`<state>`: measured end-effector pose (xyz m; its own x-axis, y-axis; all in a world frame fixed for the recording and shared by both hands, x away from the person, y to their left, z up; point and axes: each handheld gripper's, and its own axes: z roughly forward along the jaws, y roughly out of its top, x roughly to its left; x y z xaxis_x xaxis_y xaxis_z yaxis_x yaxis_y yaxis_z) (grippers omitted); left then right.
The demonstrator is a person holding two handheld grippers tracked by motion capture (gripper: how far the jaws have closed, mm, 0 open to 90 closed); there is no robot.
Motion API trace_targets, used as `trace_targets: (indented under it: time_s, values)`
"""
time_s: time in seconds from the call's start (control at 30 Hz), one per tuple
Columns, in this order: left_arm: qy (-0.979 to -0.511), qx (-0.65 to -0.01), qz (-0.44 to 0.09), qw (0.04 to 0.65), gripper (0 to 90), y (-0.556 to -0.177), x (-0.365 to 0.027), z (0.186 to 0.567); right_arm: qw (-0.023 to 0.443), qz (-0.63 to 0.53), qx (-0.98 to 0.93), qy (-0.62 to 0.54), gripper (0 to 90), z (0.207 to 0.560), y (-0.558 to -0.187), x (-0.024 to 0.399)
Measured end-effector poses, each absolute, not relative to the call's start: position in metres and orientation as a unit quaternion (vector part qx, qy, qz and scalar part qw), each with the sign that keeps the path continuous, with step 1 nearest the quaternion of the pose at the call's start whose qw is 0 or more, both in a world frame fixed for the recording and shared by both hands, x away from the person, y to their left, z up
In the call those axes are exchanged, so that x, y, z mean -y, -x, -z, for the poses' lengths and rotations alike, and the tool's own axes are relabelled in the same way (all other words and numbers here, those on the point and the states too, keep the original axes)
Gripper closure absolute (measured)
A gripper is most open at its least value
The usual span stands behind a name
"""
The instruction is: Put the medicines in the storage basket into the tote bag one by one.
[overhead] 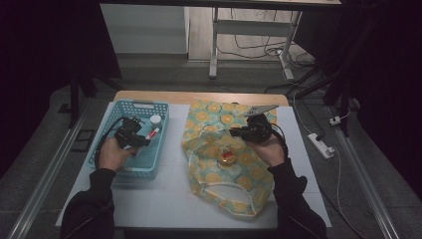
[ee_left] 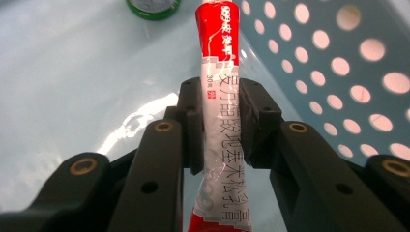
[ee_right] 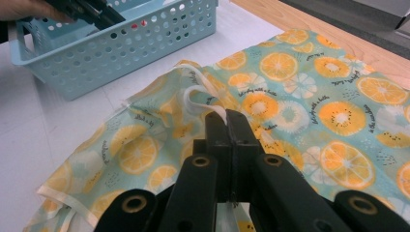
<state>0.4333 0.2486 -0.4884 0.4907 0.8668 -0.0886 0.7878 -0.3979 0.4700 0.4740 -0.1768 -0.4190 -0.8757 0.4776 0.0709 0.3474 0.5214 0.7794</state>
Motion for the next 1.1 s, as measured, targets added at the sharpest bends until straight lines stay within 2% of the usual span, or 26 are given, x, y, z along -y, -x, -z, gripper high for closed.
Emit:
trace_targets:
  time_s: [0.53, 1.1]
  values:
    - [-0.812, -0.502, -0.079, 0.288, 72.7, -0.425, -0.257, 0.458, 0.077, -0.431, -0.867, -0.237, 90.0, 0.417, -0.473, 0.176]
    - [-0.813, -0.48, -0.071, 0.321, 72.7, -0.411, -0.24, 0.435, 0.078, -0.434, -0.865, -0.237, 90.0, 0.416, -0.473, 0.177]
